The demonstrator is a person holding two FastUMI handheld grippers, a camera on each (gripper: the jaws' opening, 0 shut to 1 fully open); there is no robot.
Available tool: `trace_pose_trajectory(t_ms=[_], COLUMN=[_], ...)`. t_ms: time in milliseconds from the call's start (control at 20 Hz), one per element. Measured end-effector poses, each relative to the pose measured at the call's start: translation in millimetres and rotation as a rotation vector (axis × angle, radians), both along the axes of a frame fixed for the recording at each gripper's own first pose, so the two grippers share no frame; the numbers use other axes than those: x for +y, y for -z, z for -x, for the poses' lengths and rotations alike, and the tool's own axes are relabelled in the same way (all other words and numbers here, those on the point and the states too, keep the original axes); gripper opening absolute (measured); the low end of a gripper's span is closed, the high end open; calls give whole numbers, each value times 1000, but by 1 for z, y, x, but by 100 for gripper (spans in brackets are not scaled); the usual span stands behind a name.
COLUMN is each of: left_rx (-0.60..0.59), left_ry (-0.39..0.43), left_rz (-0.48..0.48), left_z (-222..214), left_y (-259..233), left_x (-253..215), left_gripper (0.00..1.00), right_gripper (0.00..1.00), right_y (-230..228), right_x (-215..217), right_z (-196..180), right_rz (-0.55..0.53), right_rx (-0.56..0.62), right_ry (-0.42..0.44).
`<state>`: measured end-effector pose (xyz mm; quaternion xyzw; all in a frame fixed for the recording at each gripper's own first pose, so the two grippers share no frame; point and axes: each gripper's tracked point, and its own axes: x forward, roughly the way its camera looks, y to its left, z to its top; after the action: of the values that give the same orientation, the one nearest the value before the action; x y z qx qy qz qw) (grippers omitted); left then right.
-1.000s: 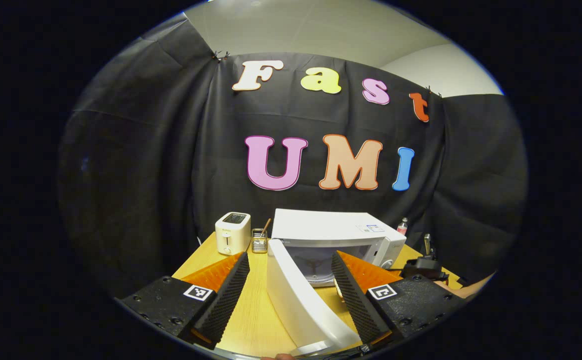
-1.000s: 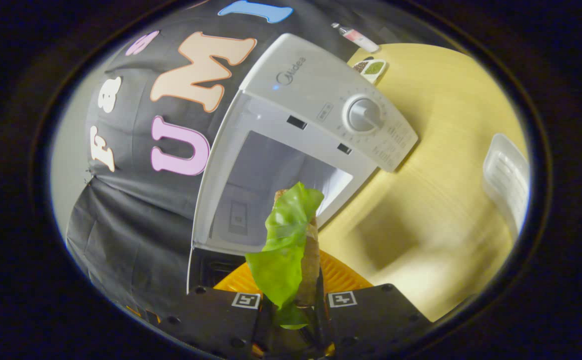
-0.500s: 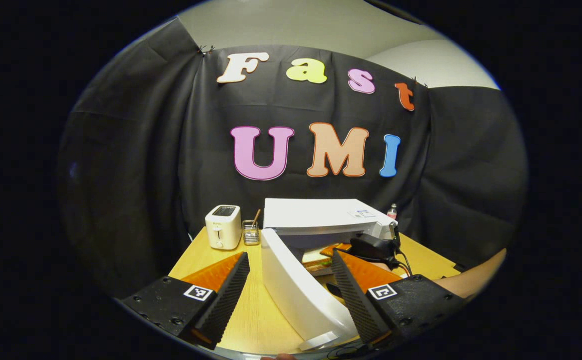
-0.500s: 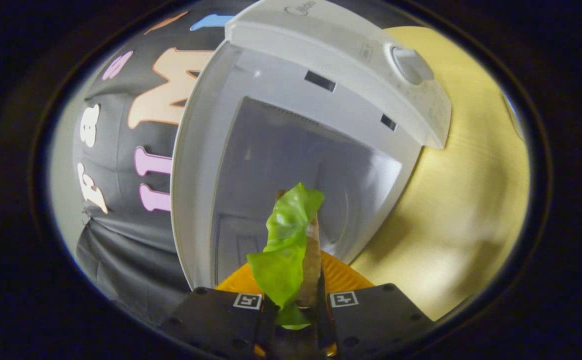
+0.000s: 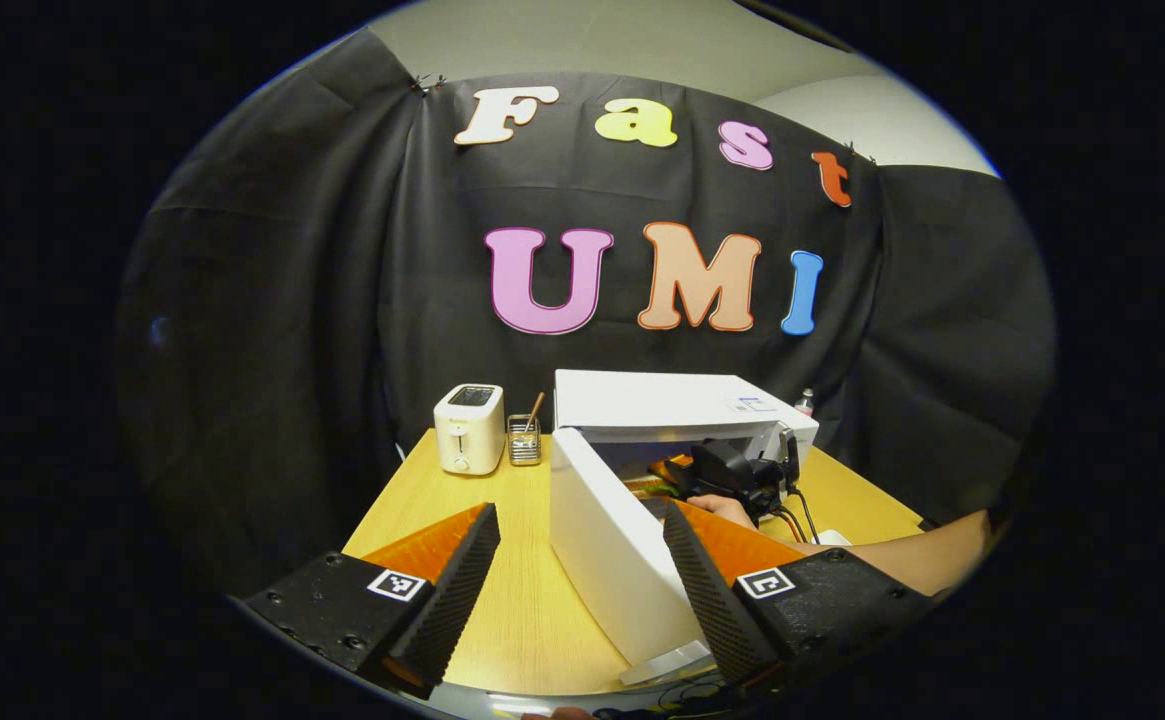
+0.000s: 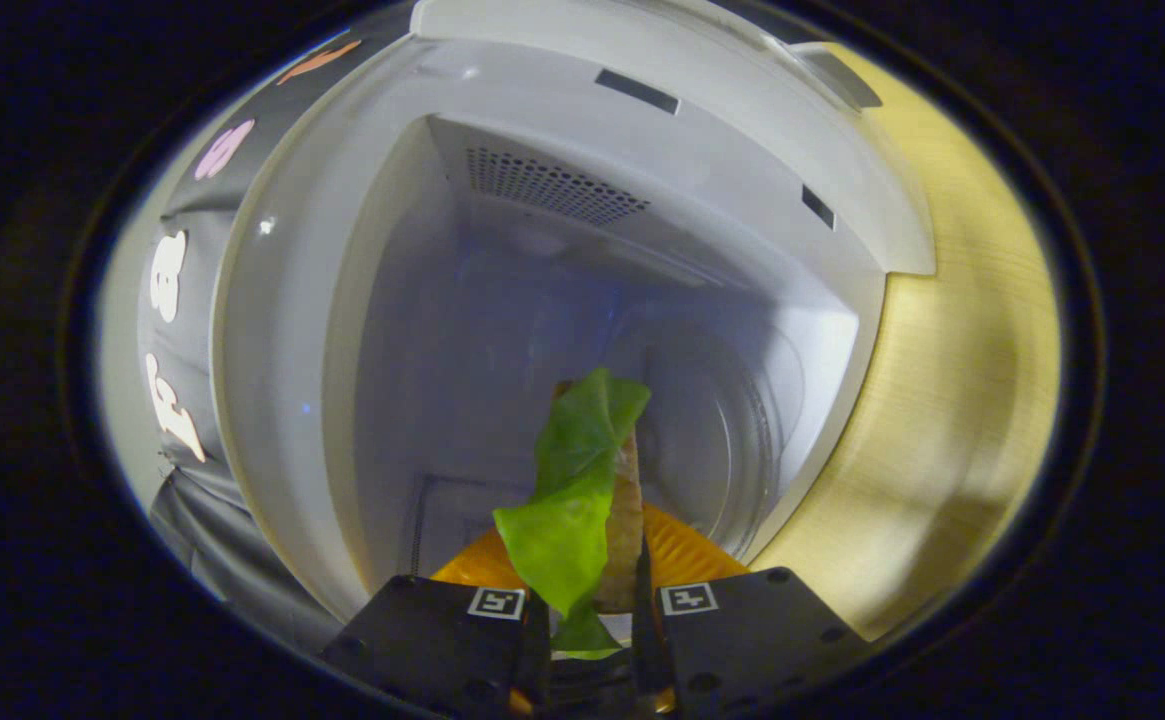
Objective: Open the microwave oven with the left hand, put the food in, and close the microwave oven.
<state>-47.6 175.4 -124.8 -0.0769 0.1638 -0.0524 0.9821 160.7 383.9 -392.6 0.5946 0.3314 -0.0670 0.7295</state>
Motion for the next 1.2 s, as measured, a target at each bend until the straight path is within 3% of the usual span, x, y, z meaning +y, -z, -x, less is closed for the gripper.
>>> trace_pose_trajectory(t_ms=[550, 600, 650, 750, 850, 950, 1100, 1200], left_rx=[32, 37, 38, 42, 48, 52, 51, 50], left_ry=[-31, -32, -34, -34, -33, -32, -25, -22], left_rz=[-9, -8, -6, -5, -2, 1, -8, -7], left_z=[-6, -6, -7, -9, -11, -12, -15, -16], left_y=[10, 11, 12, 13, 16, 17, 17, 17], left_x=[12, 13, 14, 15, 14, 15, 13, 14], left_gripper=[97, 98, 97, 97, 97, 97, 97, 98], right_gripper=[34, 43, 31, 39, 58, 58, 77, 82], right_y=[17, 19, 23, 28, 28, 25, 18, 16], right_x=[13, 13, 12, 9, 6, 5, 2, 3], right_z=[-13, -14, -16, -14, -16, -20, -26, -22], right_rz=[56, 66, 83, 107, 109, 113, 115, 115], right_rx=[0, -5, -1, 10, 9, 0, -30, -23], right_ry=[-18, -18, -17, -11, -2, 10, 29, 12])
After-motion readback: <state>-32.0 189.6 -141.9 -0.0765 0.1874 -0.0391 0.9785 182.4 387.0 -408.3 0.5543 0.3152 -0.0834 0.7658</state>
